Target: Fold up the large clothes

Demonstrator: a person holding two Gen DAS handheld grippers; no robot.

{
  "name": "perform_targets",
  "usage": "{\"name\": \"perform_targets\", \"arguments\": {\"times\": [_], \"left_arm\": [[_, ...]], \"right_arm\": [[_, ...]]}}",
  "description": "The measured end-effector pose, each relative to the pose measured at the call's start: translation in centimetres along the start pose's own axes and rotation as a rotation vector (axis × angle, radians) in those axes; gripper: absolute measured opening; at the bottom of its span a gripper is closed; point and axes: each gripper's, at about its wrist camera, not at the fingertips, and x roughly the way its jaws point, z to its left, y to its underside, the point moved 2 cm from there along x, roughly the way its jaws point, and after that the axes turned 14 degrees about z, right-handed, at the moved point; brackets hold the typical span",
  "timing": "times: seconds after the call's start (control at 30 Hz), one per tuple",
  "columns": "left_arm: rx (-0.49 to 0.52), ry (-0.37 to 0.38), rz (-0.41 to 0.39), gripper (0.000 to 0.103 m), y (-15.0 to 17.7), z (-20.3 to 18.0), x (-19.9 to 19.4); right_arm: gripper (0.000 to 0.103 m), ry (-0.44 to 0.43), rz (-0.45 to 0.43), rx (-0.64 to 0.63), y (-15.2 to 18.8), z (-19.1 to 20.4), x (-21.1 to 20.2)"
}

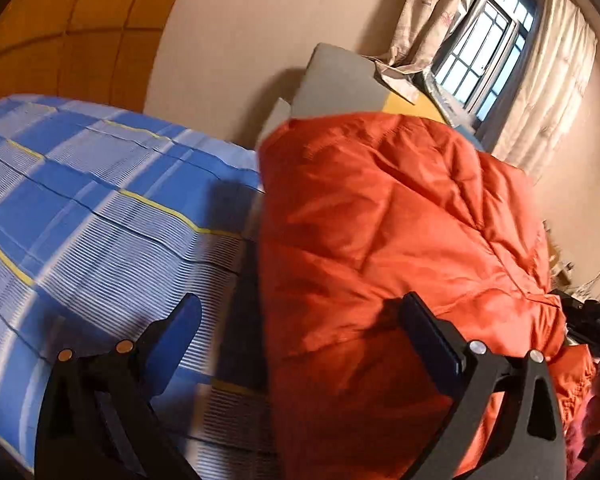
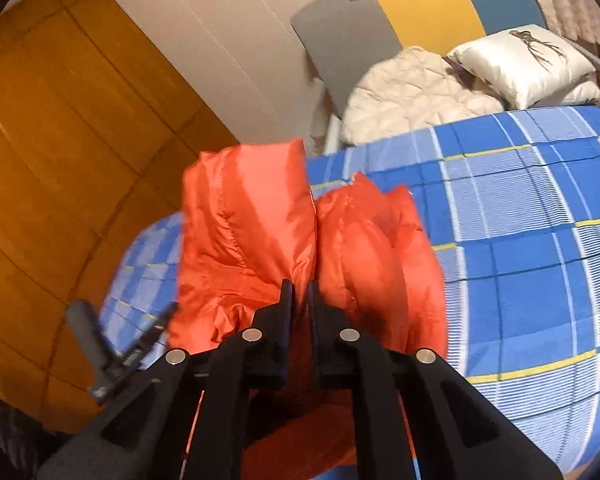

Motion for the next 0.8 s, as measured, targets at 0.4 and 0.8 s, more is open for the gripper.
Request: {"name": "perform_targets", "arguments": {"times": [0.4, 0.8], "left_arm": [[0.180, 0.007, 0.001, 0.099, 1.0, -6.8, 0.2], [0.138, -0.039, -0.155, 0.101, 0.2, -6.3, -4.6]], "right_arm": [[0.057, 0.127, 0.118, -0.041, -3.8, 3.3, 4.0], [0.008, 0.265, -0.045, -0.022, 0.6, 1.7, 1.0]]}}
